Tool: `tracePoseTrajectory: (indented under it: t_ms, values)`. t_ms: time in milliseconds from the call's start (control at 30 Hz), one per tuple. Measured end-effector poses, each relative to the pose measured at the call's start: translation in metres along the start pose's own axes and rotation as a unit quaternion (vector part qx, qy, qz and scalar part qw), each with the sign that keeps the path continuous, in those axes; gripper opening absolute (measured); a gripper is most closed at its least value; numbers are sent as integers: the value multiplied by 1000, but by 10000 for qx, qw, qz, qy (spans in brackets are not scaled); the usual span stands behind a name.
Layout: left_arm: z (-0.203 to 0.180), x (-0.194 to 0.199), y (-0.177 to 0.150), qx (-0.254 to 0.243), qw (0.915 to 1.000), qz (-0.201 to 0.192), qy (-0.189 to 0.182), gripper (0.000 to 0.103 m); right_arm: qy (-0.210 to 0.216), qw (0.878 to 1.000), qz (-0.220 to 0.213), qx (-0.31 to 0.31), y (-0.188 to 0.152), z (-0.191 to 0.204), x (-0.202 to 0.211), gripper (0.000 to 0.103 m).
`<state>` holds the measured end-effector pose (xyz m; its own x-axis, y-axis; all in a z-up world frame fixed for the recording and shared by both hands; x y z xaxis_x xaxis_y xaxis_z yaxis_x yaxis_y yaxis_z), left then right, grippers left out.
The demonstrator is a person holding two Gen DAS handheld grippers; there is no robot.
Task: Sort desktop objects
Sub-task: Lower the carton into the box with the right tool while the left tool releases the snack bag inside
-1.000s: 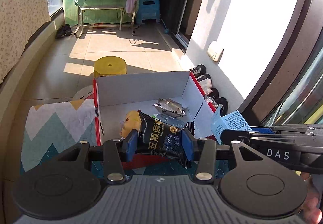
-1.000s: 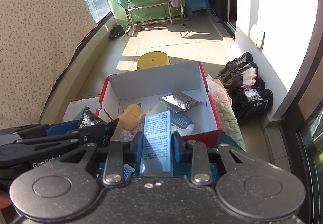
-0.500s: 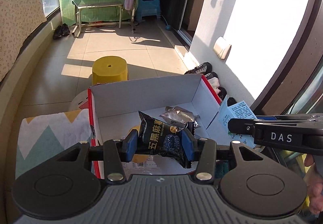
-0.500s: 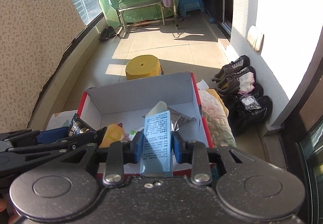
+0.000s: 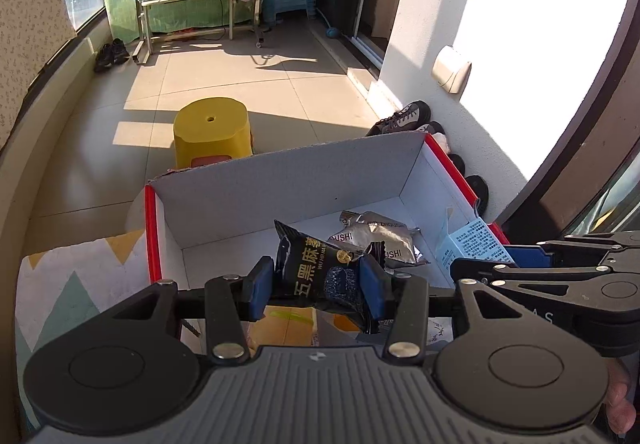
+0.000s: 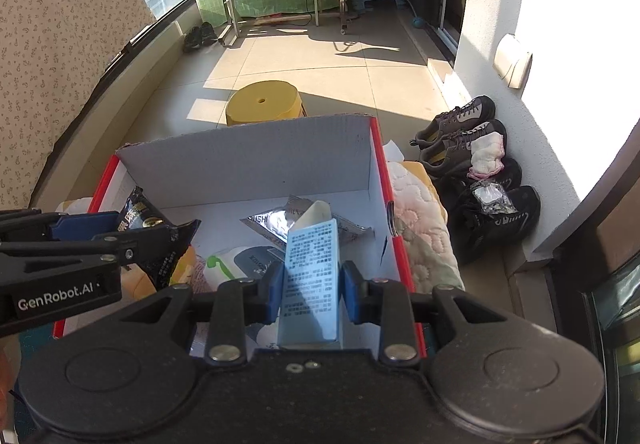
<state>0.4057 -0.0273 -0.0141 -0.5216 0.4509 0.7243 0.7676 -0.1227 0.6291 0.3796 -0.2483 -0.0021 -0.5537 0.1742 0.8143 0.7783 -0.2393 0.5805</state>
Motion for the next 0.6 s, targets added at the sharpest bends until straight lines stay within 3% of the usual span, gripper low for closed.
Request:
tracePoseTrajectory:
  t_ms: [600]
  values:
    - [11,-48,3,-40,9997,228,64,45,87,9993,268,241,-14,16,-39,31]
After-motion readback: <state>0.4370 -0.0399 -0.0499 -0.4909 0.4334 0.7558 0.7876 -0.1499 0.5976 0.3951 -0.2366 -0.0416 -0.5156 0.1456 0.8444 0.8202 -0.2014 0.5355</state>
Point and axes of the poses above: each gripper's, at about its wrist camera, not at the fingertips, and x roughly against the way its jaws point, z to its left, y to its top, the point moved 1 cm from there along -x, roughly the way its jaws point, and after that the axes turned 14 degrees about -y, right-handed, at the moved point
